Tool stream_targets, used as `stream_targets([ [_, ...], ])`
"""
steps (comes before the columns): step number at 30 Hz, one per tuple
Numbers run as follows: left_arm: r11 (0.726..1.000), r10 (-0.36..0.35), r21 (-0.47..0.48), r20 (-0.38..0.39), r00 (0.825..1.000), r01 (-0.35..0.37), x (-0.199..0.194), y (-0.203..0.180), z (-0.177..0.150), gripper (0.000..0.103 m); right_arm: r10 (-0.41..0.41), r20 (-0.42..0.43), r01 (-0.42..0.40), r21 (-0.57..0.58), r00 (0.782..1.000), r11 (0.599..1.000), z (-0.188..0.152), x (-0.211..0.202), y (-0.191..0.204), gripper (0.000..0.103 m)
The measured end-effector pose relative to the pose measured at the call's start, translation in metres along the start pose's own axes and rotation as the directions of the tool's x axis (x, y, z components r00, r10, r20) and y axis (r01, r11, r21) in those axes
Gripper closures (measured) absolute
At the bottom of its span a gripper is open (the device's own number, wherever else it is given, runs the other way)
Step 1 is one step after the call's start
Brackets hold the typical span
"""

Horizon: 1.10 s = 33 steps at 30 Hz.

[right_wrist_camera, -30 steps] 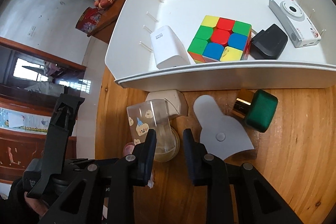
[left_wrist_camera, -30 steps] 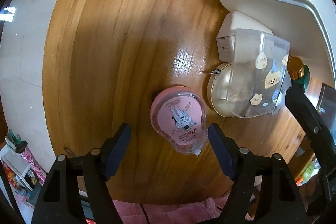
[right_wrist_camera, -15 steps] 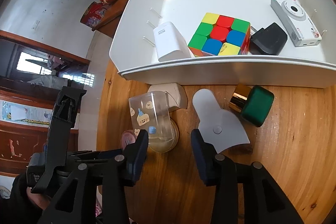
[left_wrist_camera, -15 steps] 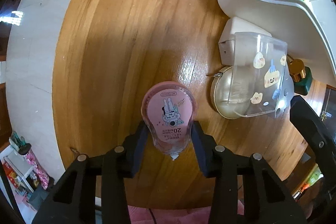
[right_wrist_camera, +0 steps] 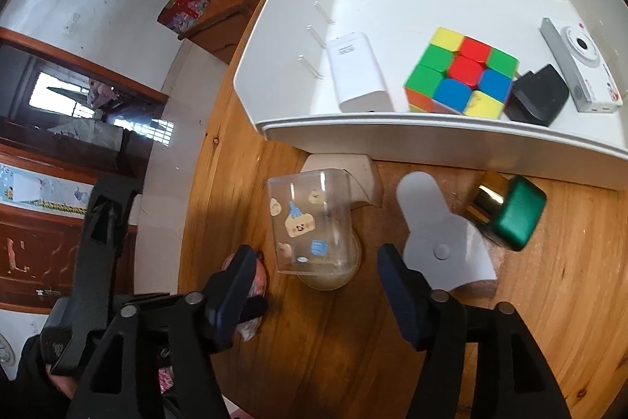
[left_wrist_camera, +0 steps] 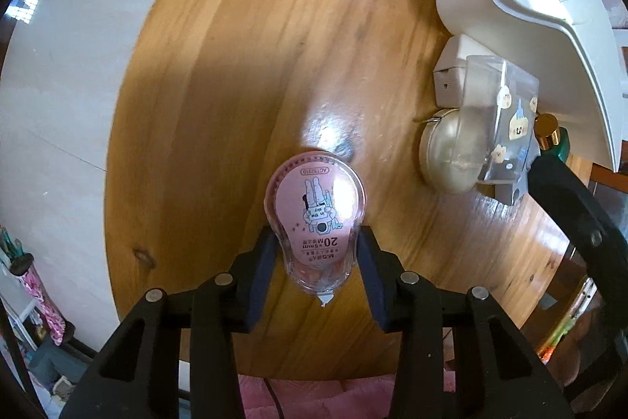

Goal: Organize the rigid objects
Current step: 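Grasp the pink correction tape with the left tool while the right tool grasps the clear sticker box, then lift the pink tape and clear box and carry both over the bin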

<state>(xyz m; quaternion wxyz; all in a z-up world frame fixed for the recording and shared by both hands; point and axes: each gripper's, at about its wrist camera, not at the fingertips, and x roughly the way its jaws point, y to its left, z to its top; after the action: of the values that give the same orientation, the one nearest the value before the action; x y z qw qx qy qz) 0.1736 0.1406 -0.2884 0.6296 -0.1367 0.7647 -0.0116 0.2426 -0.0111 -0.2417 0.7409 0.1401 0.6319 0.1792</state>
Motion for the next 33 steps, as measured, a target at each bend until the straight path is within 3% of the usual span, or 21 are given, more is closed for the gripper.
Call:
stream_targets([
  [7, 1.0, -0.006, 0.007, 0.057, 0.998, 0.006, -0.015, 0.027, -0.009, 0.058, -0.106, -0.024, 0.105, -0.025, 0.994, 0.994, -0.001, 0.02, 0.026, 0.033],
  [14, 0.999, -0.023, 0.031, 0.111, 0.994, 0.02, -0.031, 0.049, -0.015, 0.059, -0.276, -0.012, 0.275, -0.071, 0.961, 0.959, -0.005, 0.036, 0.041, 0.033],
  [20, 0.995, -0.06, 0.09, 0.238, 0.97, 0.039, -0.061, 0.055, 0.002, 0.06, -0.343, -0.002, 0.341, -0.077, 0.939, 0.937, -0.005, 0.05, 0.05, 0.034],
  [23, 0.991, -0.082, 0.124, 0.295, 0.952, 0.047, -0.078, 0.062, 0.004, 0.061, -0.35, -0.005, 0.349, -0.066, 0.937, 0.935, -0.007, 0.056, 0.056, 0.044],
  [24, 0.989, -0.093, 0.136, 0.314, 0.945, 0.053, -0.084, 0.064, 0.004, 0.063, -0.355, -0.004, 0.354, -0.057, 0.935, 0.933, -0.009, 0.058, 0.058, 0.047],
  [25, 0.986, -0.116, 0.151, 0.328, 0.938, 0.069, -0.088, 0.065, 0.006, 0.1, -0.359, -0.004, 0.358, -0.051, 0.933, 0.932, -0.009, 0.06, 0.059, 0.048],
  [30, 0.968, -0.208, 0.212, 0.386, 0.899, 0.132, -0.109, 0.073, 0.006, 0.098, -0.369, 0.012, 0.369, -0.012, 0.929, 0.929, -0.013, 0.059, 0.058, 0.052],
  [33, 0.965, -0.213, 0.225, 0.377, 0.901, 0.134, -0.112, 0.083, 0.013, 0.098, -0.371, 0.02, 0.371, 0.018, 0.928, 0.928, -0.015, 0.056, 0.054, 0.052],
])
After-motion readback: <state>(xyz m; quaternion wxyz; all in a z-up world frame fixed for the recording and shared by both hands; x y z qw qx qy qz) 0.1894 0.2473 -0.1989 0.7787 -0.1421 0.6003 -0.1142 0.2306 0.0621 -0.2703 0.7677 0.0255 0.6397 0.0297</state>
